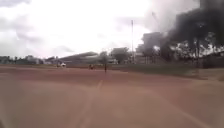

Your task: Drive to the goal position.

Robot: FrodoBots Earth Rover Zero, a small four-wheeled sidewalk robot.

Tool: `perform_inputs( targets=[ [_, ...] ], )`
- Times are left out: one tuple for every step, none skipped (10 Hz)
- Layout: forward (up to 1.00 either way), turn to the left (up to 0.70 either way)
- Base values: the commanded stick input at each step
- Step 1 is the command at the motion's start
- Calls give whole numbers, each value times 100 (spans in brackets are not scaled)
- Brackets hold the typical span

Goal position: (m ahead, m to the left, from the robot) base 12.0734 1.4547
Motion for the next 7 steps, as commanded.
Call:
perform_inputs(
  targets=[
    [70,-6],
    [70,-23],
    [70,-31],
    [70,-18],
    [70,-5],
    [70,0],
    [70,0]
  ],
)
